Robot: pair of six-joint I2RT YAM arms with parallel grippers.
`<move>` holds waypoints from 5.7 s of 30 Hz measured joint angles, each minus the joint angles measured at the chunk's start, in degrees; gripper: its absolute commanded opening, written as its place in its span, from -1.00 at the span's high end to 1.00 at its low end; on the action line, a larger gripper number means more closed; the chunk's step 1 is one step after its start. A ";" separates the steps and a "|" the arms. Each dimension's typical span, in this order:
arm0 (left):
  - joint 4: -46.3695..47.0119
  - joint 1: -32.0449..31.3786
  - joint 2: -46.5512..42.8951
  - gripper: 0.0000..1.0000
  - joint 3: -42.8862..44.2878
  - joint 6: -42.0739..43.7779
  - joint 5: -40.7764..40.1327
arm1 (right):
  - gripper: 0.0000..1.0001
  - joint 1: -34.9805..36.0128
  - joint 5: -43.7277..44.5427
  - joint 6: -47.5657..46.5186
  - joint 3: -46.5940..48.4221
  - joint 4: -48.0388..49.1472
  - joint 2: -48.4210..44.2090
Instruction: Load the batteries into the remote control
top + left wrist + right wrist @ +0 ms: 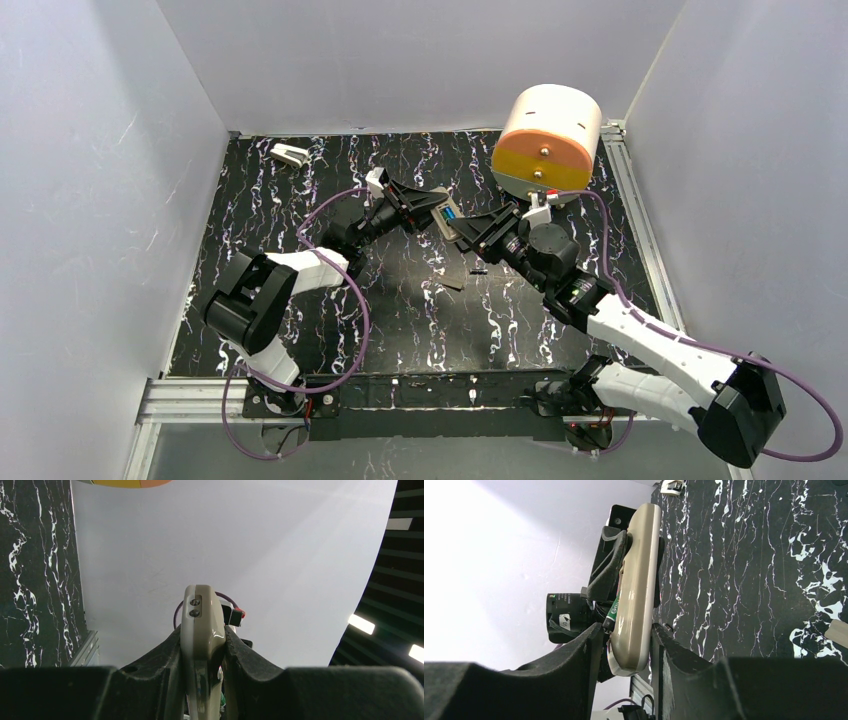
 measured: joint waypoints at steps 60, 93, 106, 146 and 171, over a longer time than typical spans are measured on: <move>-18.82 1.60 -12.26 1.00 9.66 39.45 24.90 | -0.68 -0.35 -27.02 -39.71 14.47 -11.15 7.87; -15.02 8.63 -19.02 0.14 9.40 34.56 34.99 | 0.54 -2.91 -55.80 -41.53 14.34 -2.99 15.32; -25.20 8.63 -19.12 0.29 4.66 43.41 40.28 | 0.50 -2.91 -61.42 -49.94 17.99 -14.64 20.15; -66.10 21.84 -29.86 1.00 -4.42 62.03 1.79 | -0.43 -8.20 -23.23 -72.37 15.74 -29.20 30.56; -70.90 23.28 -26.34 1.00 -2.45 63.49 0.81 | 0.02 -3.52 -17.77 -81.85 16.46 -29.55 39.93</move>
